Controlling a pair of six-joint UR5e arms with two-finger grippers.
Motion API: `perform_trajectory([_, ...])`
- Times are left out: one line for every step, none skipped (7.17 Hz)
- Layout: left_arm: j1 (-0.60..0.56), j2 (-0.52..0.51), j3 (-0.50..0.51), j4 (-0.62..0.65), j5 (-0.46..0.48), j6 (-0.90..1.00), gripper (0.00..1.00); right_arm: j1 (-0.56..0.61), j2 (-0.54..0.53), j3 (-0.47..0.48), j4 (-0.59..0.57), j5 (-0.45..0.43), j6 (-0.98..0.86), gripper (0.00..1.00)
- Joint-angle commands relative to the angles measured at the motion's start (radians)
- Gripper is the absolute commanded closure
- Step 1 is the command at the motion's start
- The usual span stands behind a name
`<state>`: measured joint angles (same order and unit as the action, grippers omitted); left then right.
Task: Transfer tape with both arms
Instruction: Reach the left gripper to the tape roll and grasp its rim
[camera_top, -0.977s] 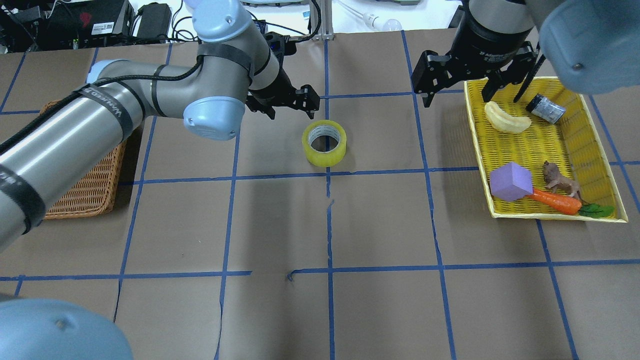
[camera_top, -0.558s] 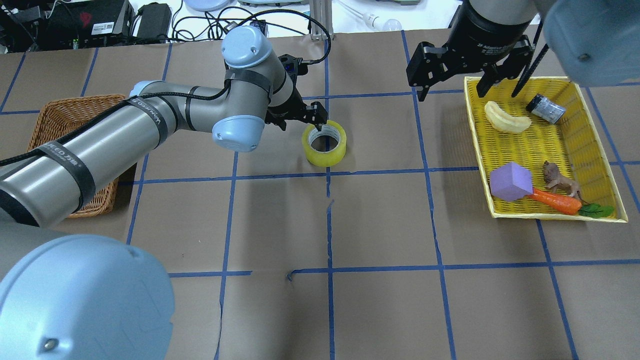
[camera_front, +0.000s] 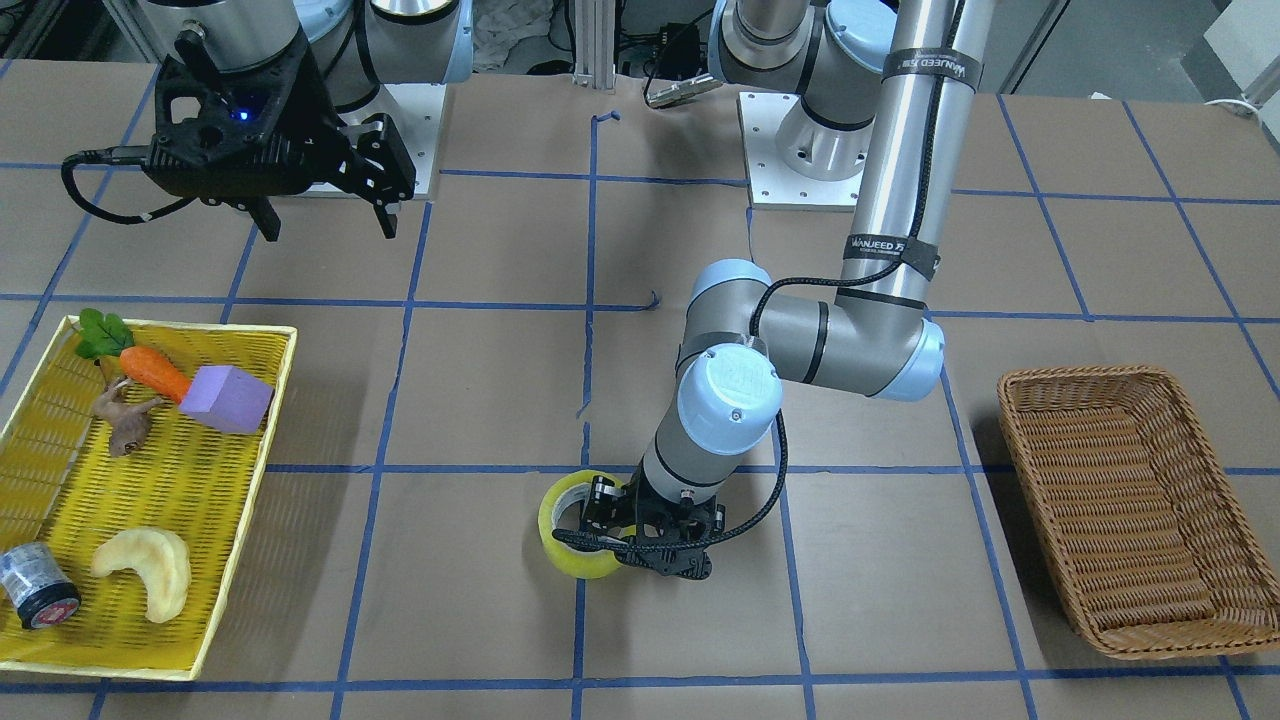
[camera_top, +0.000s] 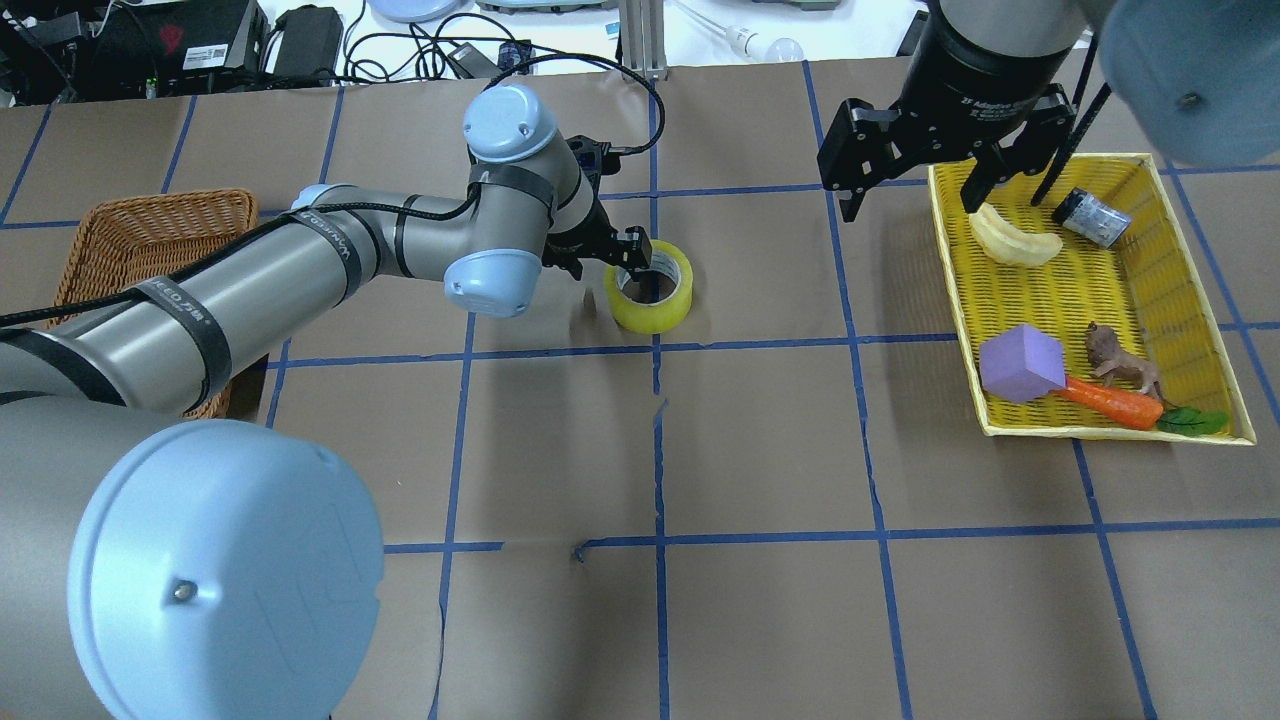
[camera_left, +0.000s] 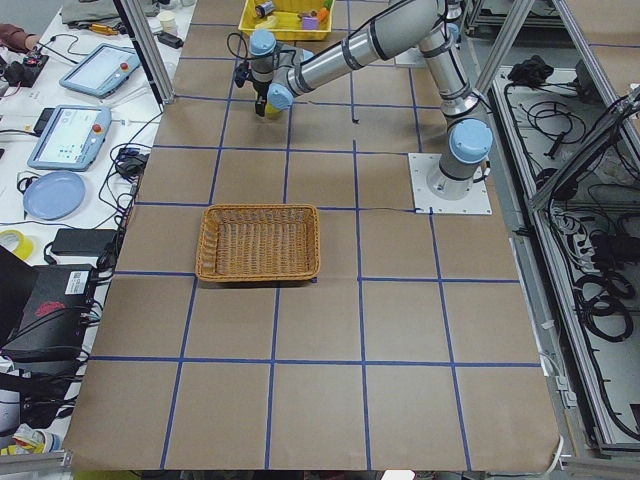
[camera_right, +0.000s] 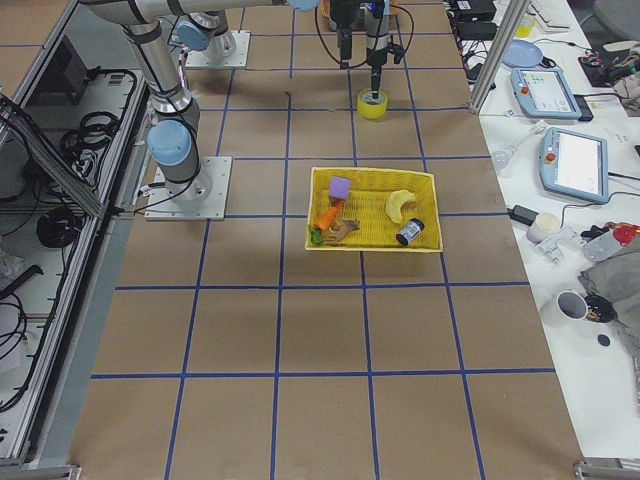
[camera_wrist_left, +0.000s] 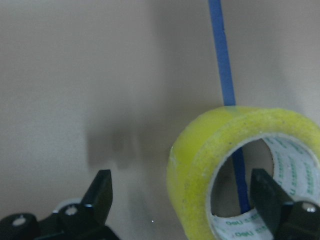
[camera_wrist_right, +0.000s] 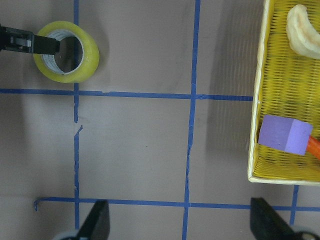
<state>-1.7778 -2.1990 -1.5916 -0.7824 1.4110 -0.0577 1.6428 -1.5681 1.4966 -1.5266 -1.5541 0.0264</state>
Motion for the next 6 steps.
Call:
perform_trajectory([-0.003,0.008,-0.001,-0.062,0.073,-0.017,1.0,0.0,-0.001,0.007,-0.001,-0.001,0.0,0.0])
perform_trajectory([-0.003,0.015,-0.001,-0.095,0.086,-0.008,1.0,0.0,-0.003,0.007,0.0,-0.003,0.0,0.0])
perform_trajectory([-0.003,0.025,0.001,-0.095,0.086,-0.007,1.0,0.0,-0.003,0.008,-0.003,-0.001,0.0,0.0])
perform_trajectory([0.008,0.048,0.016,-0.122,0.107,0.042,1.0,0.0,-0.001,0.008,0.0,-0.006,0.0,0.0])
perform_trajectory([0.047,0.097,0.034,-0.183,0.152,0.067,1.0,0.0,-0.001,0.01,0.0,-0.007,0.0,0.0])
perform_trajectory([0.137,0.145,0.068,-0.261,0.151,0.067,1.0,0.0,-0.001,0.011,0.0,-0.006,-0.002,0.0])
